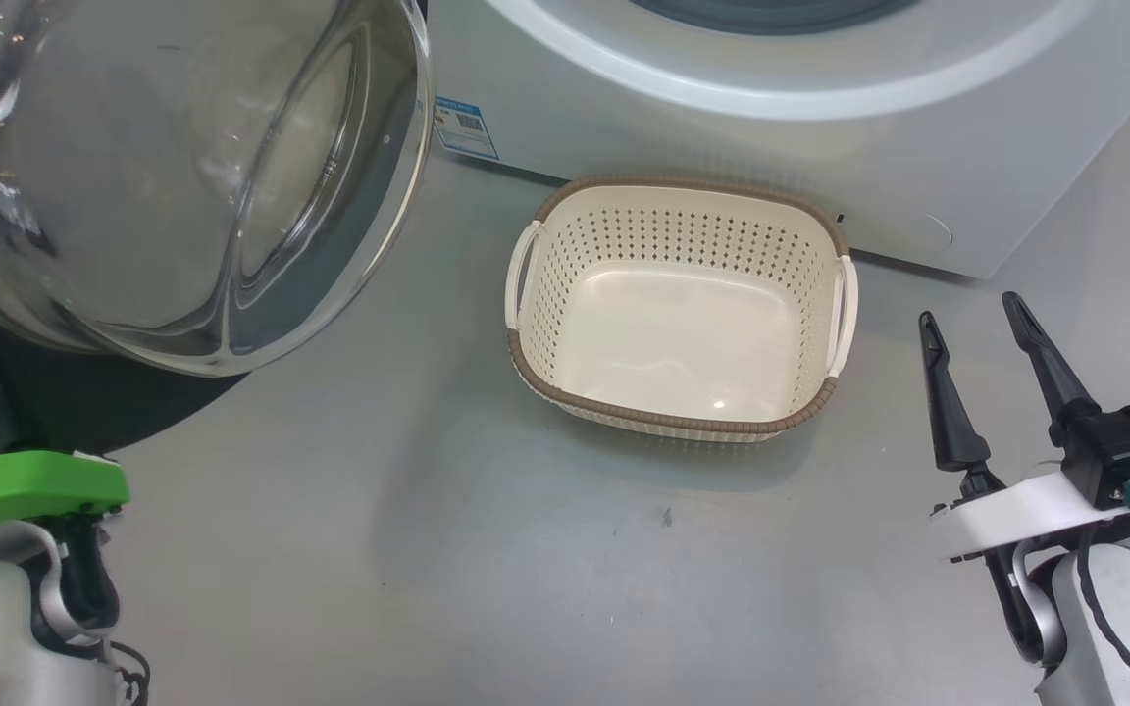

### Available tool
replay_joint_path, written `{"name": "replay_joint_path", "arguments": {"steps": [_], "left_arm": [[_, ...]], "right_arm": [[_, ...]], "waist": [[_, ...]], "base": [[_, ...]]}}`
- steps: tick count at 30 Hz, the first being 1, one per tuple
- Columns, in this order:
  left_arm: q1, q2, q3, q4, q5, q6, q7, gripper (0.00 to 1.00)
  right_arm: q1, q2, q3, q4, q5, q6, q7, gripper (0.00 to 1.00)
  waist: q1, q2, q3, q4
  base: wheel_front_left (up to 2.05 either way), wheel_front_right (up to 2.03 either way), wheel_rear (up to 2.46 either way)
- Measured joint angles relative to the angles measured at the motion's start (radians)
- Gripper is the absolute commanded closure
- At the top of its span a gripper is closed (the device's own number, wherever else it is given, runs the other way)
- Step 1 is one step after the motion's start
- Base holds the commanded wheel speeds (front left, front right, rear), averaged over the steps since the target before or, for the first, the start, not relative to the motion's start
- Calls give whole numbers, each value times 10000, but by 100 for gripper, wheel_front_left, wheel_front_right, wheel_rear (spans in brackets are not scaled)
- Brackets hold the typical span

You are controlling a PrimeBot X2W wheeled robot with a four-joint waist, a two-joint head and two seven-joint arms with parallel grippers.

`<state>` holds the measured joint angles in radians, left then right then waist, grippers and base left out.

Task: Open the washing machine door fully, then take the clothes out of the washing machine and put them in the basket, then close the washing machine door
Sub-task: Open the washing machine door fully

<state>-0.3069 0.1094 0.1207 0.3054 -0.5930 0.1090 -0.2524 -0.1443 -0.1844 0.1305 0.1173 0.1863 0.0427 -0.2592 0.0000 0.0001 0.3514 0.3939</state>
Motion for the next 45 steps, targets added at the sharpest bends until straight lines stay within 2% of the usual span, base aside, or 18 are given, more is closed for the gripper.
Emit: {"name": "replay_joint_path", "arguments": {"steps": [9, 21, 39, 45], "left_arm": [[-449, -2, 784, 196, -15, 2, 0, 100], [-420, -242, 903, 48, 711, -2, -40, 100], [1871, -709, 328, -1076, 1858, -190, -42, 100], [2722, -713, -330, -1269, 2134, -366, -40, 100]], "right_arm": [[-127, -69, -52, 10, 0, 2, 0, 0], [-257, 17, 90, 161, 2, 19, 0, 0], [-147, 637, 468, 1133, 157, 199, -2, 0], [61, 790, 602, 1329, 180, 268, -2, 0]], "waist": [[0, 0, 286, 27], [0, 0, 233, -5], [0, 0, -887, -306], [0, 0, -1421, -500]], "base": [[0, 0, 0], [0, 0, 0], [0, 0, 0], [0, 0, 0]]}}
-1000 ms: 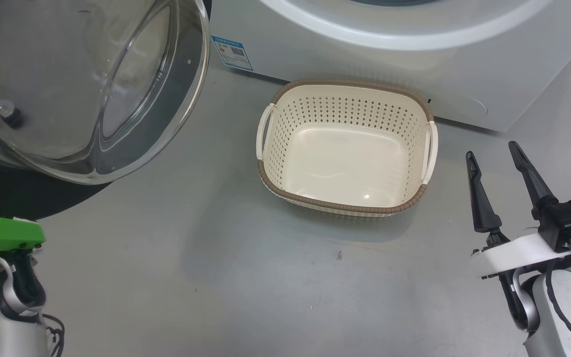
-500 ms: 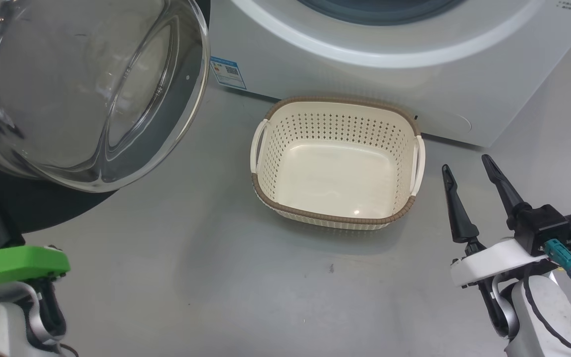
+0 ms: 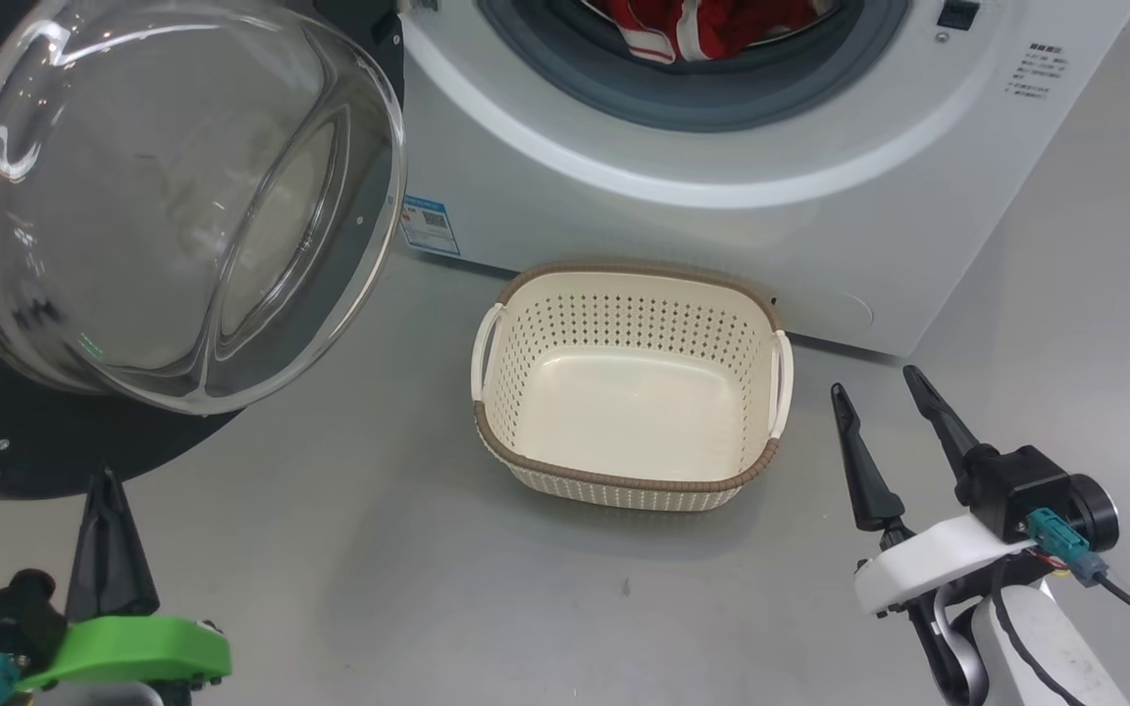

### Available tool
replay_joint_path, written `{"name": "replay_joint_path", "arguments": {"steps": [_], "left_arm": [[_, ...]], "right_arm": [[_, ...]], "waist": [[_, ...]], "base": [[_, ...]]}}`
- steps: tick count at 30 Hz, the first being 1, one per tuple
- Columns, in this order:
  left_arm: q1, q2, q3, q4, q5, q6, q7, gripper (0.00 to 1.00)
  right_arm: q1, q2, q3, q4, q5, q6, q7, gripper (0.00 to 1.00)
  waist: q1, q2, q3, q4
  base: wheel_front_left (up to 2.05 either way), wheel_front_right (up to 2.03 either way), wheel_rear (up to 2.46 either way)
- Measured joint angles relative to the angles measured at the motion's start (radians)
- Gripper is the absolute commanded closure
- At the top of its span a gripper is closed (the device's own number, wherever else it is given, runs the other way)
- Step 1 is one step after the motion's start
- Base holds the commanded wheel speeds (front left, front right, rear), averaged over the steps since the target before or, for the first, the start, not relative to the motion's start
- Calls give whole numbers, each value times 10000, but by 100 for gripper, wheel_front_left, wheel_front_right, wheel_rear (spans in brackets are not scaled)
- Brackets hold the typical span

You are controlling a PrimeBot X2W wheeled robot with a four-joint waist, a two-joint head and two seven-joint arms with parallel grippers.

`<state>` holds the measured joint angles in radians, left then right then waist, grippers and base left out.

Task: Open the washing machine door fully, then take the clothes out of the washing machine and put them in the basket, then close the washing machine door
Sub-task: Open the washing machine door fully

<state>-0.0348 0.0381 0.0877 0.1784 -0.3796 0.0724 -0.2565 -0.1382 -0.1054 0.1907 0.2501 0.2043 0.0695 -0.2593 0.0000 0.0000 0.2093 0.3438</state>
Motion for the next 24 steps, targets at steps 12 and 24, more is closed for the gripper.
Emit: {"name": "replay_joint_path", "arguments": {"steps": [12, 24], "left_arm": [[838, 67, -1043, -855, 322, -502, 119, 0], [1267, 96, -1839, -1289, 443, -832, 706, 0]], "right_arm": [[282, 251, 90, 59, 188, 0, 0, 0], [459, 393, 247, 54, 255, -2, 0, 0]], "waist": [[0, 0, -721, -746], [0, 0, -1057, -1961]], "base": [[0, 0, 0], [0, 0, 0]]}}
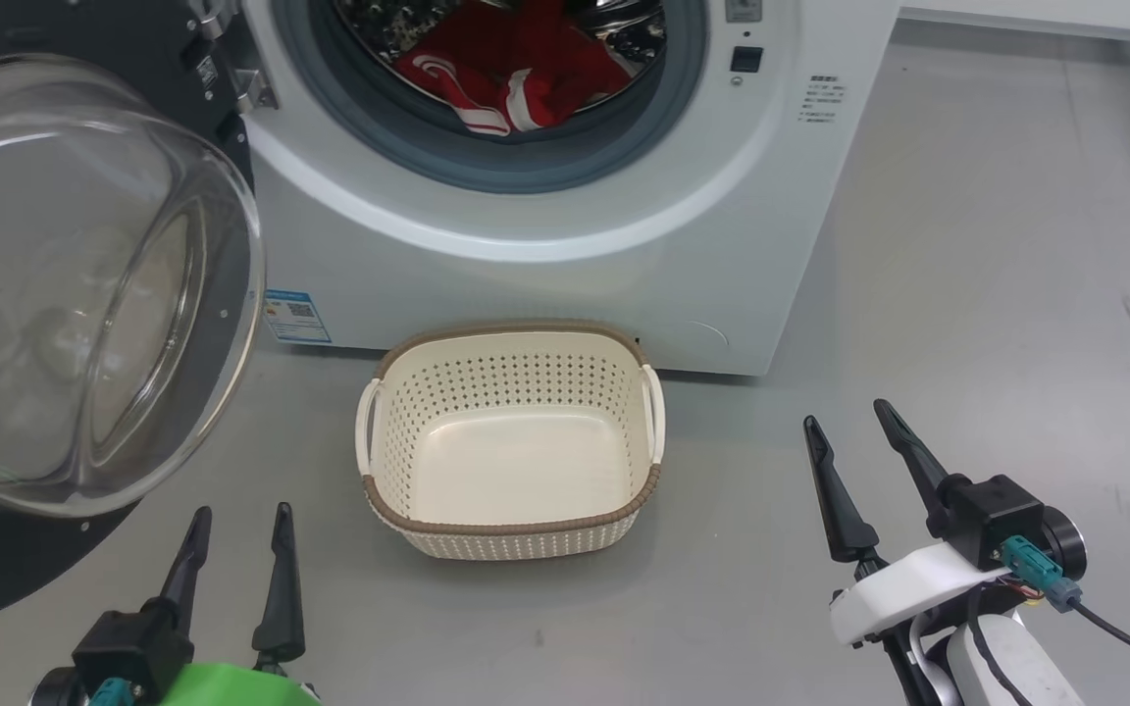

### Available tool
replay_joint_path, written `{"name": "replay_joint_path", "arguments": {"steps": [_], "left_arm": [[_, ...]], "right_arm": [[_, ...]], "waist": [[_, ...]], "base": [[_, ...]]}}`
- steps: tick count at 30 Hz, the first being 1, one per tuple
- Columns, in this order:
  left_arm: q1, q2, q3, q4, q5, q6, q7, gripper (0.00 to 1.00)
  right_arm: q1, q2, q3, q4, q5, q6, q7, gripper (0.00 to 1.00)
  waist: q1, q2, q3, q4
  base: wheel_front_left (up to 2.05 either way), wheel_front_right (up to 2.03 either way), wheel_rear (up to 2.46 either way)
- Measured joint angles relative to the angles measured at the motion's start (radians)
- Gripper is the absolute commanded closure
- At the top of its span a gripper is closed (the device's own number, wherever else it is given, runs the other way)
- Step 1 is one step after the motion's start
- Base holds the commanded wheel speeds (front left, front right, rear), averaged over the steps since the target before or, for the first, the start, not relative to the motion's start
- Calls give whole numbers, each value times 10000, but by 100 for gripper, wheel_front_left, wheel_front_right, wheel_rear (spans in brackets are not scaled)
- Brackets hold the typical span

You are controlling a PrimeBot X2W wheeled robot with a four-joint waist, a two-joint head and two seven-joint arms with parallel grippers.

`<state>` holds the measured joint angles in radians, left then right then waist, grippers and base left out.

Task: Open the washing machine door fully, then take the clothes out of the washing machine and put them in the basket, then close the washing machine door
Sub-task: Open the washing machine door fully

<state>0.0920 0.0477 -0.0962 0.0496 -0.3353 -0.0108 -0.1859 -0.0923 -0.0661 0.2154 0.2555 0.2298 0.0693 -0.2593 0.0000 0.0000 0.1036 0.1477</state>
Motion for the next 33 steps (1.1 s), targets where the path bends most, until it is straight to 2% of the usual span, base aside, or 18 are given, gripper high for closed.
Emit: {"name": "replay_joint_path", "arguments": {"steps": [20, 25, 33], "left_arm": [[1, 73, -119, -353, 219, 65, 537, 0], [0, 73, -255, -368, 290, 67, 709, 0], [-2, 73, -382, -305, 290, 67, 851, 0]], "right_arm": [[201, 75, 157, -309, 92, -17, 0, 0], [283, 90, 69, -332, 150, -81, 0, 0], [412, 104, 59, -326, 165, -104, 0, 0]], "waist": [[0, 0, -183, -1914], [0, 0, -196, -2113], [0, 0, -325, -2068]], "base": [[0, 0, 0], [0, 0, 0], [0, 0, 0]]}}
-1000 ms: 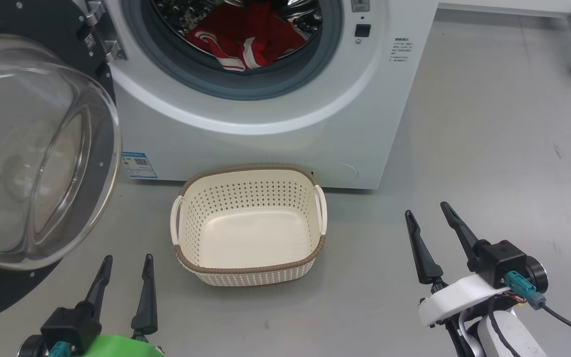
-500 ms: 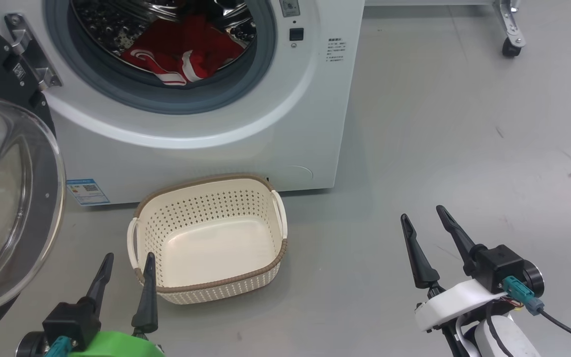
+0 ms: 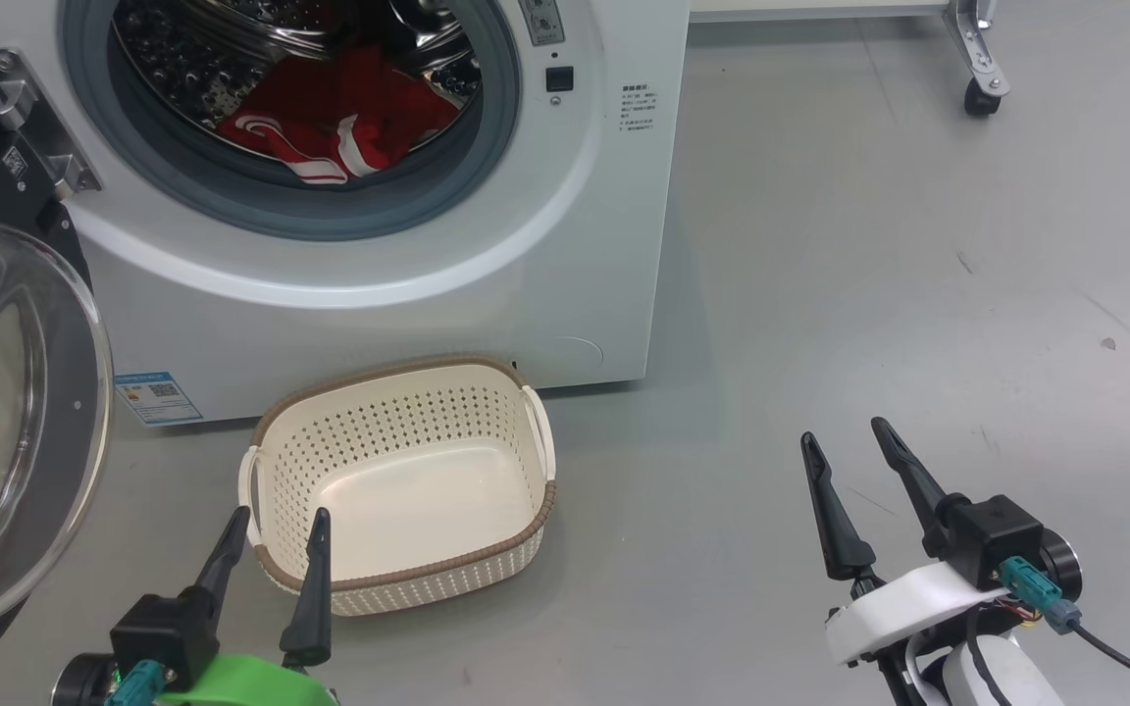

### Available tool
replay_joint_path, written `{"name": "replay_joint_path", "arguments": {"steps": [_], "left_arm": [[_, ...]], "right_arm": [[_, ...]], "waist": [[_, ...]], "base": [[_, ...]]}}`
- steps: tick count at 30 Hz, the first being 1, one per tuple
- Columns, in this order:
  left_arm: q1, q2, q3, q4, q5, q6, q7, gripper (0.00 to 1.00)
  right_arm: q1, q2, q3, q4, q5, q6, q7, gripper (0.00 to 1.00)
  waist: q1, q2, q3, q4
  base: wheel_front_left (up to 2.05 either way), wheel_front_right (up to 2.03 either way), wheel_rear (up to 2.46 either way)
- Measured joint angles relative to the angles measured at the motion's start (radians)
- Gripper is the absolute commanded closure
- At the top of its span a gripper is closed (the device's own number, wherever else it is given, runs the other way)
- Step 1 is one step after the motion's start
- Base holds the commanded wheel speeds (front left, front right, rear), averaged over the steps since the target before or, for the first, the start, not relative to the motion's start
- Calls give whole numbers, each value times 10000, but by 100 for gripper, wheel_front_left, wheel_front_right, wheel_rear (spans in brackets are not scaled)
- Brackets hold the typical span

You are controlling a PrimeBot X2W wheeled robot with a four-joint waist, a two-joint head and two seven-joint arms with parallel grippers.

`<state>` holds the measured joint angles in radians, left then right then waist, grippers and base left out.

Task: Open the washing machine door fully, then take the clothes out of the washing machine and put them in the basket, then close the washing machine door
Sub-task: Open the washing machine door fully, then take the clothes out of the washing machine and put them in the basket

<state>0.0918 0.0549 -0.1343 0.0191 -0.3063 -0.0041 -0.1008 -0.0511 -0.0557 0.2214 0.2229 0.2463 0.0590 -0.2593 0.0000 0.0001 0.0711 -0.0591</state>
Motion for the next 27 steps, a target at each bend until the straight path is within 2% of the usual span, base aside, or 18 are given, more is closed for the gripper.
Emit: {"name": "replay_joint_path", "arguments": {"steps": [27], "left_arm": [[2, -6, -107, -42, 0, 180, 205, 0]], "right_arm": [[181, 46, 59, 27, 73, 2, 0, 0]], "waist": [[0, 0, -250, 187]], "base": [[0, 0, 0]]}}
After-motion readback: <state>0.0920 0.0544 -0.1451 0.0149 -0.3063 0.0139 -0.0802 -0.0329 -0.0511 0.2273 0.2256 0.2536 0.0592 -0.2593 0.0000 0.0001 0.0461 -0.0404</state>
